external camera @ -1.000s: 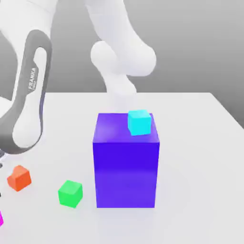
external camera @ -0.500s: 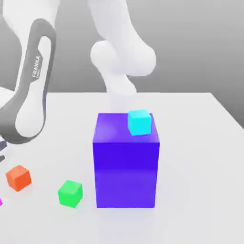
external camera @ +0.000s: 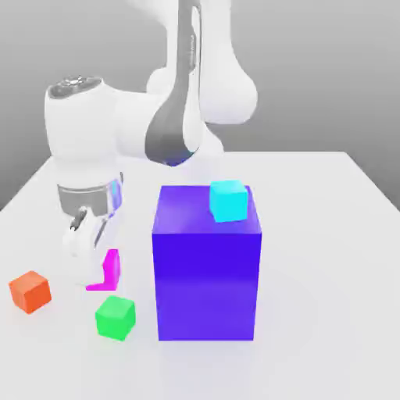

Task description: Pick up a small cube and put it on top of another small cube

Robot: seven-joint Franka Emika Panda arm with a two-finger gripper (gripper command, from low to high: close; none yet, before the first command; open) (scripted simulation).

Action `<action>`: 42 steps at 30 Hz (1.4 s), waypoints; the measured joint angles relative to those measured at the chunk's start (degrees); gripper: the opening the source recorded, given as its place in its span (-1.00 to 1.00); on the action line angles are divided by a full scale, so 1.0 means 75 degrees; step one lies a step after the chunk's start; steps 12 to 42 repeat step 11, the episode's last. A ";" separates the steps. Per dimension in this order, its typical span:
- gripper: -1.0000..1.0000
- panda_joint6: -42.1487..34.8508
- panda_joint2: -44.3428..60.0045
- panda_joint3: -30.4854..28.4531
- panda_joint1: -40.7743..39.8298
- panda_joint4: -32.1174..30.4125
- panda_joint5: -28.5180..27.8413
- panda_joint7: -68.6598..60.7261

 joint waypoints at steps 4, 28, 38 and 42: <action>-1.00 0.0581 0.0576 -0.0035 -0.0033 0.0002 -0.0267 0.0184; 1.00 0.1418 0.1448 -0.0081 -0.0015 0.0012 -0.0499 0.0344; 1.00 0.1418 0.1448 -0.0081 -0.0015 0.0012 -0.0499 0.0344; 1.00 0.1418 0.1448 -0.0081 -0.0015 0.0012 -0.0499 0.0344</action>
